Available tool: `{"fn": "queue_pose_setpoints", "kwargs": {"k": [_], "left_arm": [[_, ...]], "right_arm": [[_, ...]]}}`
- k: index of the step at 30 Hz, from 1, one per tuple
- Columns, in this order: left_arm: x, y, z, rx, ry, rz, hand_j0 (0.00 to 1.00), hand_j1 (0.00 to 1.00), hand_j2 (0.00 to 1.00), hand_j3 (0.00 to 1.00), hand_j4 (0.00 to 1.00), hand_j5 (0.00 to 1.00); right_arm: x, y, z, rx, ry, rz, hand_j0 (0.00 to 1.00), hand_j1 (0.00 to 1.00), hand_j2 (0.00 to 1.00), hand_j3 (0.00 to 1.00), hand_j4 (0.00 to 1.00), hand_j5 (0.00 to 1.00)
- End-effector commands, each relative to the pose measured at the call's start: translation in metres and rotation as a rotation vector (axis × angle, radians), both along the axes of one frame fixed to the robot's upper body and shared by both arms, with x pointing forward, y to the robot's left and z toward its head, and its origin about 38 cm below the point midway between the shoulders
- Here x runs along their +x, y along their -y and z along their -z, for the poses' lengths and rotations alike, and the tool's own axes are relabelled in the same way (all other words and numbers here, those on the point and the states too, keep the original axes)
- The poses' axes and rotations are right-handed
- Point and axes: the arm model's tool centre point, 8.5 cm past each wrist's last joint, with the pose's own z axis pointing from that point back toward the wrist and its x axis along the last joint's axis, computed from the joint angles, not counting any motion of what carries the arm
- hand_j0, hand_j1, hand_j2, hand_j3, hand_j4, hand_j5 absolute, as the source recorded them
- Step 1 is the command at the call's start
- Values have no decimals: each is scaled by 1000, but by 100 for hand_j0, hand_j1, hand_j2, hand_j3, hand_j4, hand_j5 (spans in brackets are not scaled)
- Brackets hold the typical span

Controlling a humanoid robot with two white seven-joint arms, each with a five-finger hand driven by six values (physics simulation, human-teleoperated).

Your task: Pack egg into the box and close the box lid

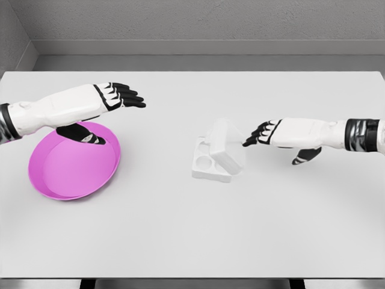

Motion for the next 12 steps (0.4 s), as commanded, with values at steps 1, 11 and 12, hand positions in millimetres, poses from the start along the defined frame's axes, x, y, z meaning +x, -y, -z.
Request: {"fn": "queue_pose_setpoints", "kwargs": {"k": [1,11,12], "left_arm": [[0,0,1,-6,-6,-1,100,100,100,100,100,100],[0,0,1,-4,-4,-2,100,100,100,100,100,100],[0,-1,1,-3,-4,-3,100,100,100,100,100,100]], "right_arm": [[-1,-11,0,23,-1,-22,100,100,100,100,100,100],[8,11,-37,20,89,26,100,100,100,100,100,100],[8,13,-37,15,90,30,100,100,100,100,100,100]]}}
